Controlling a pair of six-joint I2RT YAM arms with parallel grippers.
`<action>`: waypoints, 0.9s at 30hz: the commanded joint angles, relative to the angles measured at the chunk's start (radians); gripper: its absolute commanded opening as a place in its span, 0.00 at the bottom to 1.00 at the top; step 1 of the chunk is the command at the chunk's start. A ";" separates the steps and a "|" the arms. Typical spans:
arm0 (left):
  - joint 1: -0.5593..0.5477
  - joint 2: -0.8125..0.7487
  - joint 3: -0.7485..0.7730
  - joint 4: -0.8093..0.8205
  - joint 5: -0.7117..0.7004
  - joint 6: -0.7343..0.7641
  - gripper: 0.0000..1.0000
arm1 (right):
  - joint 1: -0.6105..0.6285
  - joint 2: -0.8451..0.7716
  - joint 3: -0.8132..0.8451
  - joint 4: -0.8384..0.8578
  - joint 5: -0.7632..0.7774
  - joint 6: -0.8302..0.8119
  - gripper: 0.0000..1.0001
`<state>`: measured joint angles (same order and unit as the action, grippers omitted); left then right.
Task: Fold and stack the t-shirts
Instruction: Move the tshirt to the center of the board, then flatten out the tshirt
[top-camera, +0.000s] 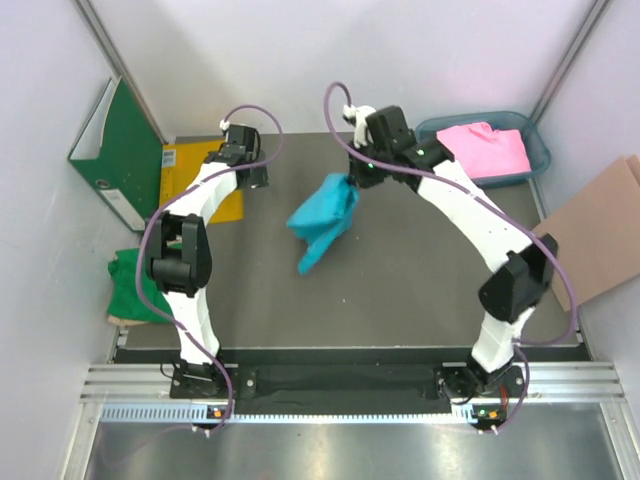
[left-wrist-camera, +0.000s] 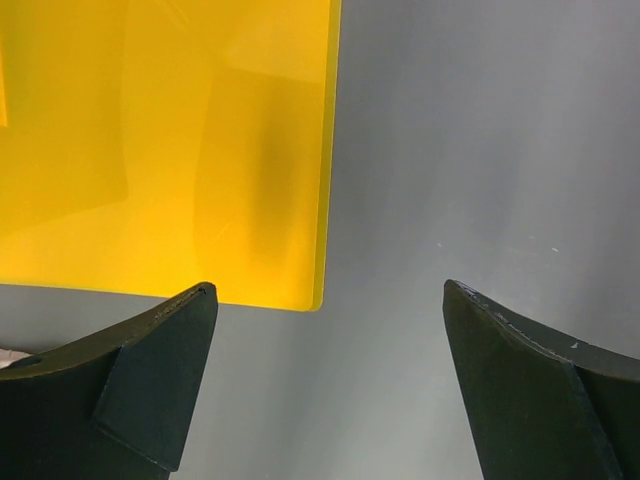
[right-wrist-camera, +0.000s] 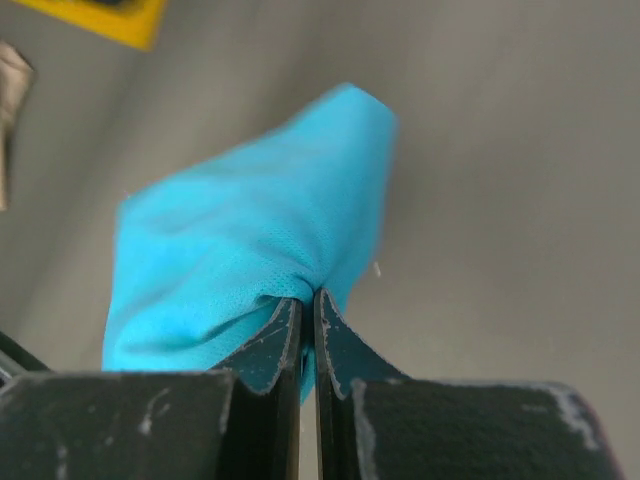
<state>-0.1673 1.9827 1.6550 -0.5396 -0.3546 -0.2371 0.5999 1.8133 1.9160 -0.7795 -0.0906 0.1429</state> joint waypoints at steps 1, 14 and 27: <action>-0.003 -0.111 -0.006 -0.006 0.026 -0.027 0.99 | -0.073 -0.216 -0.188 0.071 0.087 0.040 0.00; -0.265 -0.255 -0.222 -0.082 0.256 -0.079 0.99 | -0.186 -0.494 -0.799 0.158 0.152 0.115 0.97; -0.348 -0.231 -0.423 0.033 0.552 -0.318 0.99 | 0.041 -0.300 -0.821 0.298 -0.003 0.037 0.92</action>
<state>-0.5095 1.7649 1.2568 -0.5705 0.1242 -0.4835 0.5976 1.4139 1.0733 -0.5659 -0.0444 0.2085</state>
